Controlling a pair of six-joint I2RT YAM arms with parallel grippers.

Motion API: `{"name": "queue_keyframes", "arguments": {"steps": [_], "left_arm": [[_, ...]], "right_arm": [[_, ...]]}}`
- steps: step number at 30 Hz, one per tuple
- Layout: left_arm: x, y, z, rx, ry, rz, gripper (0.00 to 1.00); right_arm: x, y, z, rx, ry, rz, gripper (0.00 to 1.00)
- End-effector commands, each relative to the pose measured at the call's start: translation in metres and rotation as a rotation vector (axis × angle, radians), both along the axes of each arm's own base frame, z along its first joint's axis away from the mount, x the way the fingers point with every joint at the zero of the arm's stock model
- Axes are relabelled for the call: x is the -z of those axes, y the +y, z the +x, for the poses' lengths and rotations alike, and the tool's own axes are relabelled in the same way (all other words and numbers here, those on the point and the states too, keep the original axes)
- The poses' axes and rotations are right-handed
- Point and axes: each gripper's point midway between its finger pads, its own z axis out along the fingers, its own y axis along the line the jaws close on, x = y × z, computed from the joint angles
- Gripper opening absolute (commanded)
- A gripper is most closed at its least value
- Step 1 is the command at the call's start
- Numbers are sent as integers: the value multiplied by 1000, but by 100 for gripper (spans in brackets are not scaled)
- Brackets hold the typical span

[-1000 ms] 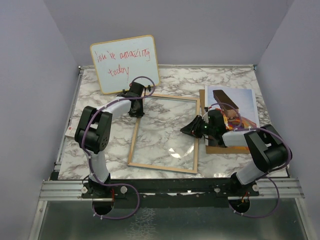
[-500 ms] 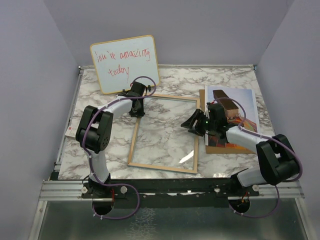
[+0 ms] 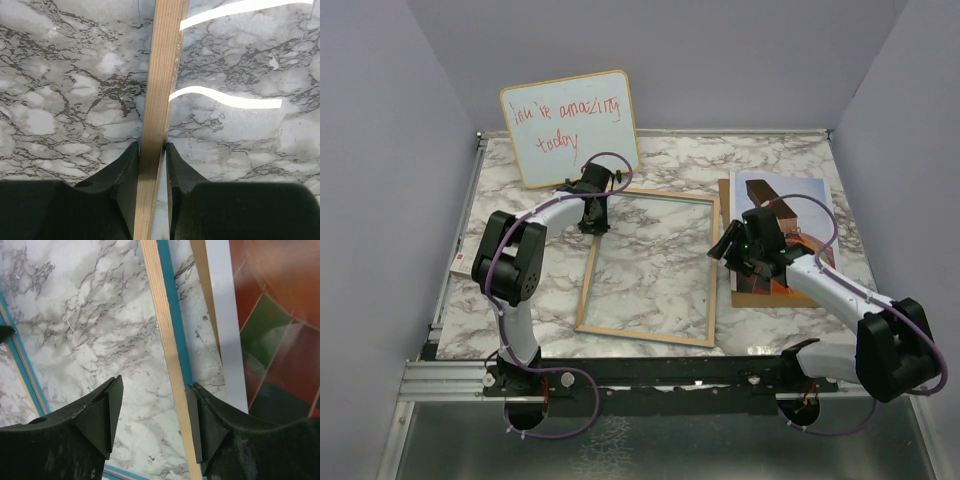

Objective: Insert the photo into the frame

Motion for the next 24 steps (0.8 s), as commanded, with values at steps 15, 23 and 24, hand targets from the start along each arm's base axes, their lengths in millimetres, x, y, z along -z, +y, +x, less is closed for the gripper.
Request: {"name": "queue_keyframes", "arguments": {"steps": [15, 23, 24], "left_arm": [[24, -3, -42, 50, 214, -37, 40], [3, -5, -26, 26, 144, -80, 47], [2, -4, -25, 21, 141, -80, 47]], "right_arm": [[24, -4, 24, -103, 107, -187, 45], [41, 12, 32, -204, 164, -176, 43], [42, 14, 34, -216, 165, -170, 43]]}}
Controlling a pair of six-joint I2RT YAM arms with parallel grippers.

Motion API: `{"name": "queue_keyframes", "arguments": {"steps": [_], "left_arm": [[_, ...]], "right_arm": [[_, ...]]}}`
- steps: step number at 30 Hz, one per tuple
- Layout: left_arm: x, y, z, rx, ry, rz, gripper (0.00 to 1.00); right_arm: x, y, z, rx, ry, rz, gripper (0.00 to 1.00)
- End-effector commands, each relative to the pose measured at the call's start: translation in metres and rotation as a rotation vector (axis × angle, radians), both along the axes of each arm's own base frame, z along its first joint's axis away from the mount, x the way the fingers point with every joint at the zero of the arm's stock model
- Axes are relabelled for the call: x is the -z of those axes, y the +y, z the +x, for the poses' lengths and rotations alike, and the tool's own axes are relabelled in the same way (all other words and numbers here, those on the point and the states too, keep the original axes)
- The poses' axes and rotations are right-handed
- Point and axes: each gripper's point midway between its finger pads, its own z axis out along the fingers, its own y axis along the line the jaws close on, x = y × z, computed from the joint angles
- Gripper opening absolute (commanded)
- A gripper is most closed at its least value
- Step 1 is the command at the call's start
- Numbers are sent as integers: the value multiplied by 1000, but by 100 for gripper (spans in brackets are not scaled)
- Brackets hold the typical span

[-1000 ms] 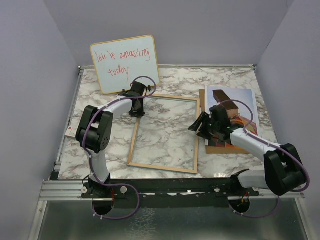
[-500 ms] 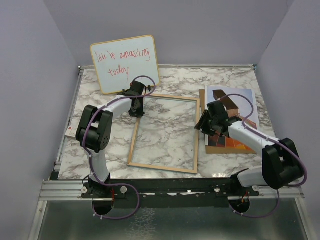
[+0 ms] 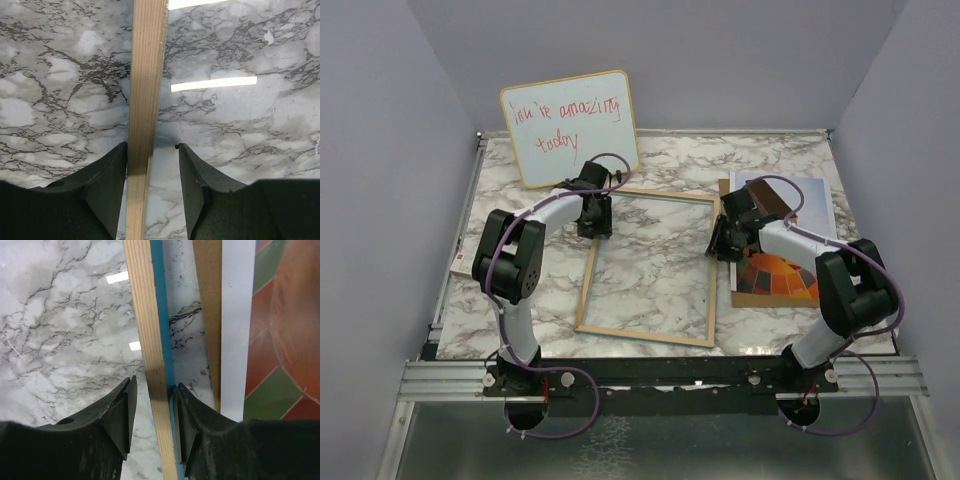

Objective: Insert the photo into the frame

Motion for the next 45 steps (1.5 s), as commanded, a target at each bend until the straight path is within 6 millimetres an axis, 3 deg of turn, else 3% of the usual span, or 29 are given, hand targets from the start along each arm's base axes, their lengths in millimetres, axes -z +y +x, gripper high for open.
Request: {"name": "queue_keyframes", "arguments": {"steps": [1, 10, 12, 18, 24, 28, 30, 34, 37, 45], "left_arm": [[7, 8, -16, -14, 69, 2, 48], [1, 19, -9, -53, 45, 7, 48], [-4, 30, -4, -87, 20, 38, 48], [-35, 66, 14, -195, -75, 121, 59], [-70, 75, 25, -196, -148, 153, 71], [-87, 63, 32, -167, -178, 93, 73], [-94, 58, 36, -161, -193, 63, 74], [-103, 47, 43, -151, -206, 13, 75], [-101, 46, 46, -150, -203, 9, 75], [-84, 45, 44, -138, -173, 11, 75]], "right_arm": [[6, 13, 1, -82, 39, 29, 42], [2, 52, 21, -237, 11, 165, 42], [3, 52, 26, -231, 13, 157, 43], [-13, 11, 44, -54, -14, 10, 47], [-46, -53, 60, 111, -105, -154, 58], [-45, -84, 47, 99, -49, -323, 62], [-39, -89, 32, 47, 24, -367, 63], [-23, -82, -4, -74, 173, -375, 65], [-12, -78, -23, -115, 240, -427, 73], [6, -64, -21, -165, 278, -479, 76]]}}
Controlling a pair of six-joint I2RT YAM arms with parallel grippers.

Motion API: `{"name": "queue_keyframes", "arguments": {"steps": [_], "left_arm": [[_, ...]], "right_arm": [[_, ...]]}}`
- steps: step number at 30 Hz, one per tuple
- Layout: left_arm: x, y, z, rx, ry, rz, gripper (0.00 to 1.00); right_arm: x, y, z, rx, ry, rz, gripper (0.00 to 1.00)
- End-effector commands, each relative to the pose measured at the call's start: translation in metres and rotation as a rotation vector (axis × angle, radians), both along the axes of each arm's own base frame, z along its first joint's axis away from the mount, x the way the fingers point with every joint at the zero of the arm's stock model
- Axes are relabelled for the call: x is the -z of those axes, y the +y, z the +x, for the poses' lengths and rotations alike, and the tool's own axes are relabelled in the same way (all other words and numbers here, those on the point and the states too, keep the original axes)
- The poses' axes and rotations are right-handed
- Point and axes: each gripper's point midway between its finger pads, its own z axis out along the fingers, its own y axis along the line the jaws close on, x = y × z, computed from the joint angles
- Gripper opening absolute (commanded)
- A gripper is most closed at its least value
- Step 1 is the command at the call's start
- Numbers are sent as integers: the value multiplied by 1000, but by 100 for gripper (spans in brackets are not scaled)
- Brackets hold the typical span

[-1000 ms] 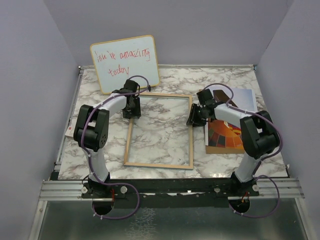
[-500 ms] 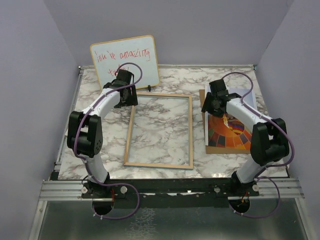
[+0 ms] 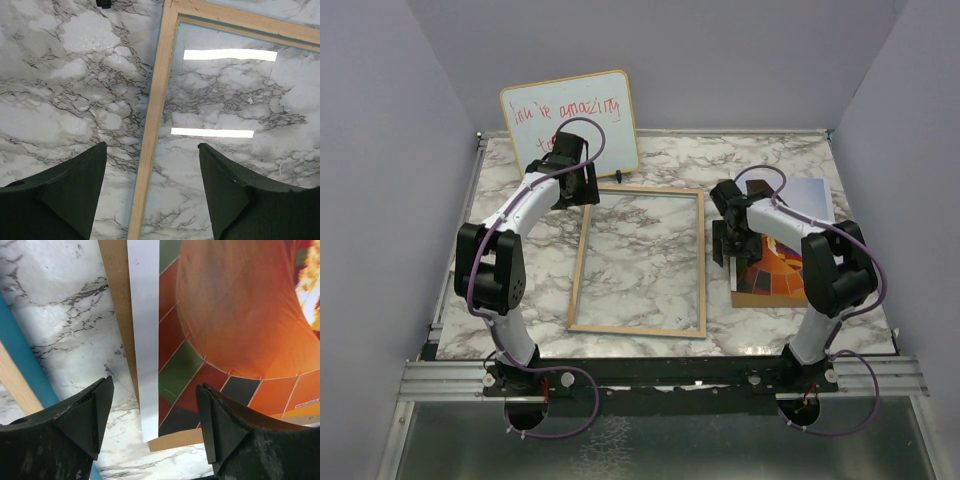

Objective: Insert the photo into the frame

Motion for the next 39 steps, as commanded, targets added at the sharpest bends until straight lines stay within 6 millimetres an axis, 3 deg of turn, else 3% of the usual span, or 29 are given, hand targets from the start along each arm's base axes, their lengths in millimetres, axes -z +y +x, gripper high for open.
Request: {"name": "queue_keyframes", "arguments": {"steps": [1, 4, 8, 15, 23, 28, 33, 39], "left_arm": [[8, -4, -1, 19, 21, -15, 76], [12, -2, -2, 17, 28, -14, 76], [11, -1, -2, 14, 25, -20, 76], [8, -12, -1, 20, 24, -81, 76], [2, -34, -8, 47, 31, -204, 76], [-3, -57, -15, 82, 35, -317, 77], [-12, -93, -27, 162, 35, -465, 78], [-20, -140, -52, 277, 1, -621, 79]], "right_arm": [[8, -3, -4, -17, 51, -79, 76], [19, -3, -10, -6, 78, -112, 72], [22, 0, -20, 20, 88, -98, 57], [16, 26, -24, 18, 58, 75, 27], [1, 42, -15, 19, -8, 169, 2], [-17, 44, -8, 9, -59, 190, 0], [-40, 55, -1, -5, -109, 255, 0], [-71, 87, 7, -23, -142, 436, 0]]}}
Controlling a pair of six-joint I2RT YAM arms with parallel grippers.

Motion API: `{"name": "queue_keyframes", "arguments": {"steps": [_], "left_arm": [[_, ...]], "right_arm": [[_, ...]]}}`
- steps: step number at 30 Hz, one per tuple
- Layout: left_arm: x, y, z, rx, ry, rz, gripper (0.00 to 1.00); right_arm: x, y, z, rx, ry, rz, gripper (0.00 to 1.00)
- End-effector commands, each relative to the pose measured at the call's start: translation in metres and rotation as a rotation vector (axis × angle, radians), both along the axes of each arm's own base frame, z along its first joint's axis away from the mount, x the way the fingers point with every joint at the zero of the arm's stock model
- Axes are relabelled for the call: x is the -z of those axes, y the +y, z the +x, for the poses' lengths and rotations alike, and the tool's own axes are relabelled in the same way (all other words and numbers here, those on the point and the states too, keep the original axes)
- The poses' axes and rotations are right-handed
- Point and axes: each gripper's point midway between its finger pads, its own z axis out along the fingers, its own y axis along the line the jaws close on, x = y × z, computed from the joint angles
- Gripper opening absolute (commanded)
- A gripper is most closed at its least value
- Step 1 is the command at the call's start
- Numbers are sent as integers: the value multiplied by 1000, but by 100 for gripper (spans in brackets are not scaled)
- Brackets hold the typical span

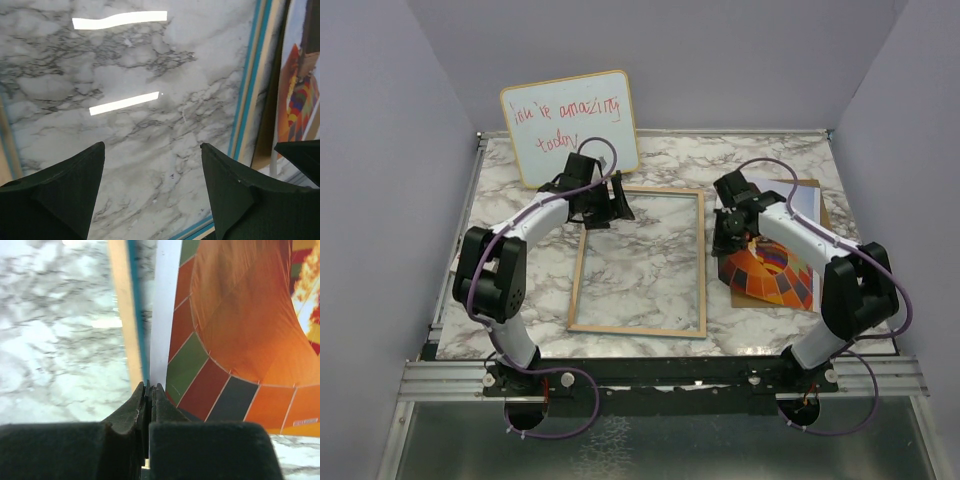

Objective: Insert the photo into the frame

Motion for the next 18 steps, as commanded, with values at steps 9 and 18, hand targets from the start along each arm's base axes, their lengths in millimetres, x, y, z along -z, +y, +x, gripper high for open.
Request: {"name": "queue_keyframes", "arguments": {"steps": [9, 18], "left_arm": [[-54, -112, -66, 226, -297, -321, 90], [-68, -140, -100, 233, -453, -344, 99]], "right_arm": [[-60, 84, 39, 27, -48, 414, 1], [-67, 97, 57, 76, -38, 453, 0]]}}
